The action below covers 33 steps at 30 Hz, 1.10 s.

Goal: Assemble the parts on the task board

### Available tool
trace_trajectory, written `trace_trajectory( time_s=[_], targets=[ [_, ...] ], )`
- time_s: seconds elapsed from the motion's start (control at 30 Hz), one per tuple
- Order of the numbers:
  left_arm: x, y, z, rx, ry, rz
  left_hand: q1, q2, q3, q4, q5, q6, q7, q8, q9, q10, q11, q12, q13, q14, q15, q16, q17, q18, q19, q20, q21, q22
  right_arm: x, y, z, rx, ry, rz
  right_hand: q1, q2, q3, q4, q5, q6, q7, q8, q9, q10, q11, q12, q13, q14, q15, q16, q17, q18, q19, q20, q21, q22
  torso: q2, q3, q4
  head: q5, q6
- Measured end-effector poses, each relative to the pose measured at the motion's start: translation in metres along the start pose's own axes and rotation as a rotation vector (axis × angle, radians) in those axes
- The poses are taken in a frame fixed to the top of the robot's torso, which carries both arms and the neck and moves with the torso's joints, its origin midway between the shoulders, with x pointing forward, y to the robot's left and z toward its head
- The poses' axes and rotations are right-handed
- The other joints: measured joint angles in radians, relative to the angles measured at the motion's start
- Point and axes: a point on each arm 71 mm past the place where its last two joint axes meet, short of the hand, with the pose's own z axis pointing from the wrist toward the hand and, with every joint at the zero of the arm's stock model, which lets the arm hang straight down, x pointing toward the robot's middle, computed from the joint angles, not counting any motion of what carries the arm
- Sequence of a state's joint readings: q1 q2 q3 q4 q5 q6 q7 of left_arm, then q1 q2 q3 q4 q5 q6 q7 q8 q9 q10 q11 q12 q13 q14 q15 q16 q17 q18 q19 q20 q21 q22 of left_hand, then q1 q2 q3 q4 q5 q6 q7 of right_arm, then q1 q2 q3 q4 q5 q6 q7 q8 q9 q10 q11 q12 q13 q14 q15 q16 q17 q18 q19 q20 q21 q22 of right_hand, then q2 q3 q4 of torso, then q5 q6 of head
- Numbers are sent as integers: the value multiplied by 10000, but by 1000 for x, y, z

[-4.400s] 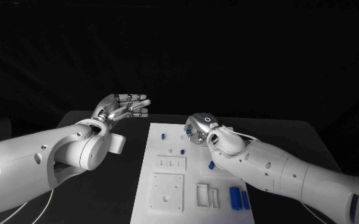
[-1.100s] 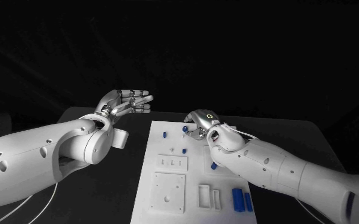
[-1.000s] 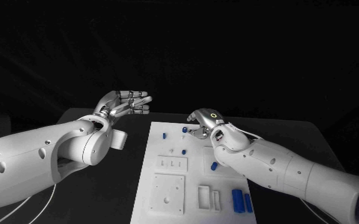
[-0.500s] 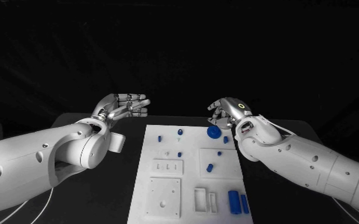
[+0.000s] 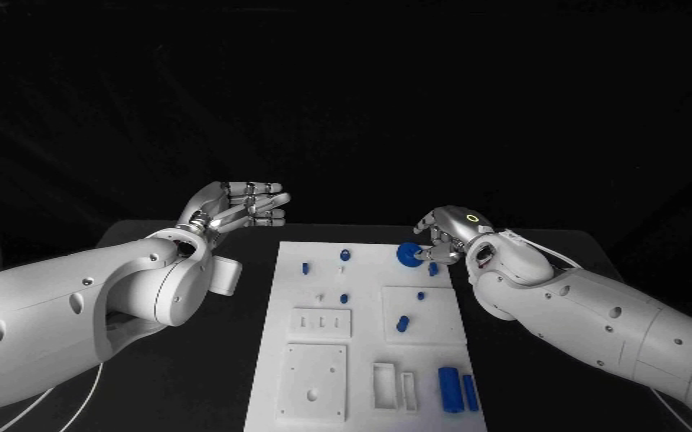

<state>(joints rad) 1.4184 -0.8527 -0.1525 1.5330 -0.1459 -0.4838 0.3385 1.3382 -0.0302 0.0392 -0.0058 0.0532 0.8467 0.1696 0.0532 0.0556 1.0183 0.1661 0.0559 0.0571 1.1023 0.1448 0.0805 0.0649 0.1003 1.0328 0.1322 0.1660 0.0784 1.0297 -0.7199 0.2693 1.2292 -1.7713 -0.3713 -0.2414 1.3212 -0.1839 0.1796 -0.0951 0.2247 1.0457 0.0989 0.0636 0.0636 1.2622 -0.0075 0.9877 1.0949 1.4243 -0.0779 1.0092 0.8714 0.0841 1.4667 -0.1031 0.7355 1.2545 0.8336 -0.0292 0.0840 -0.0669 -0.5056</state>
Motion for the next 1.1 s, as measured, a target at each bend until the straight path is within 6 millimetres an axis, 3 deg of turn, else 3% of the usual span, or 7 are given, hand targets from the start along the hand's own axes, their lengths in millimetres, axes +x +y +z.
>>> trace_trajectory(
  time_s=[0.27,0.37,1.1],
  targets=[
    [-1,1,0,-14,-4,6,0,0,0,0,0,0,0,0,0,0,0,0,0,0,0,0,0,0,0,0,0,0,11,-3,0,157,509,-88,0,0,-27,27,39,-37,35,0,0,-1,1,135,118,101,29,-43,734,0,0,0,0,520,1,-12,16,-20,-57],
    [-1,1,0,-18,-3,6,0,0,0,0,0,0,0,0,0,0,0,0,0,0,0,0,0,0,0,0,0,0,14,-4,1,237,606,-89,-21,21,276,-89,-142,-37,35,0,0,-1,1,135,124,101,30,-43,865,0,0,0,0,537,0,-19,12,-26,-59],
    [-2,2,1,-42,-14,20,0,0,0,0,0,0,0,0,0,0,0,0,0,0,0,0,0,0,0,0,0,0,20,-6,4,521,557,379,-144,143,570,-98,-310,-39,25,0,-1,-4,3,252,194,101,30,12,1069,0,0,-1,77,535,-3,-22,4,6,-128]
  ],
)
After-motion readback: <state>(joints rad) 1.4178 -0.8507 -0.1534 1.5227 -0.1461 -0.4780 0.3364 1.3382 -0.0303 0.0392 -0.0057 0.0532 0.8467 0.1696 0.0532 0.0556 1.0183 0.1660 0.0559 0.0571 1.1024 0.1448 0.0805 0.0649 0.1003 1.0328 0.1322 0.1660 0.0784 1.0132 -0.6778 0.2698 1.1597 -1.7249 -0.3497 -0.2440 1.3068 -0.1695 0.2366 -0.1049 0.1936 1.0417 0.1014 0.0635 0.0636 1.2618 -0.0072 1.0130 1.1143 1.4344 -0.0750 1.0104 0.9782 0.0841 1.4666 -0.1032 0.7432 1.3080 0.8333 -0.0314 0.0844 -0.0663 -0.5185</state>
